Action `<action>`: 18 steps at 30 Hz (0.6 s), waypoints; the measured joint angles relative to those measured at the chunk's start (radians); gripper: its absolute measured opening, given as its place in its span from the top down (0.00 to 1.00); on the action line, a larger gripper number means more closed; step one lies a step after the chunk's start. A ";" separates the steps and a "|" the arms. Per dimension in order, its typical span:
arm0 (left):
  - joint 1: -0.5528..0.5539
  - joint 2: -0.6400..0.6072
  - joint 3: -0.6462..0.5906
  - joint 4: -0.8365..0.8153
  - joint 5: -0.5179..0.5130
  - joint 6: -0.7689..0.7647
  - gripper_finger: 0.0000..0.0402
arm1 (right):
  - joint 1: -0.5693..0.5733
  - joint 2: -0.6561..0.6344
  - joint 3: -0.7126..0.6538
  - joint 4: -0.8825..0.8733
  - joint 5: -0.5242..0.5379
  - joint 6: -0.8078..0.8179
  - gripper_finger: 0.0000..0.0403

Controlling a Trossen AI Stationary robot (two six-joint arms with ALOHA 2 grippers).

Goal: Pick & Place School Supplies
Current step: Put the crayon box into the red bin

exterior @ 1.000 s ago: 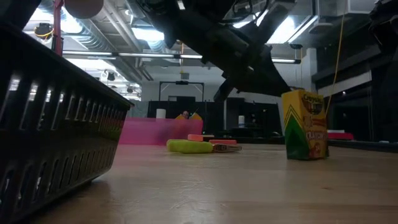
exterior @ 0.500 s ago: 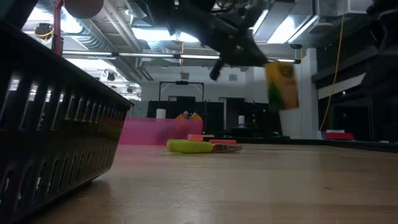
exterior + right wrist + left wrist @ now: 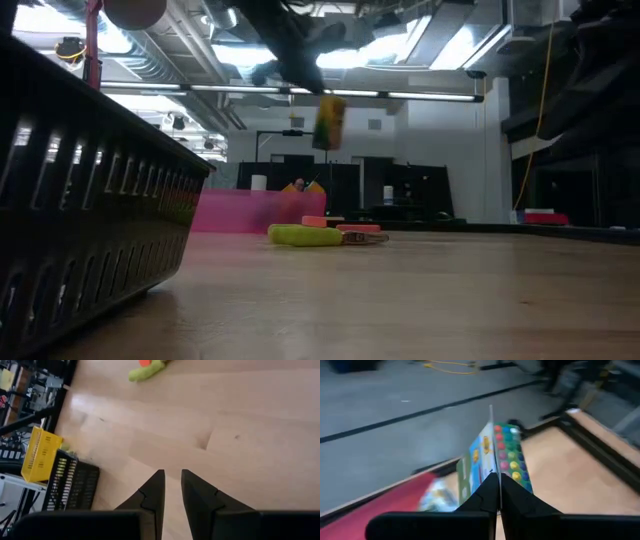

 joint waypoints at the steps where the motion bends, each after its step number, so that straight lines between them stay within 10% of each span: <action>1: 0.005 -0.019 -0.006 -0.032 -0.026 -0.014 0.99 | -0.004 0.000 0.000 0.000 0.009 -0.002 0.83; 18: 0.037 -0.169 -0.384 0.094 -0.060 -0.267 1.00 | -0.028 0.000 0.000 -0.004 0.037 -0.023 0.83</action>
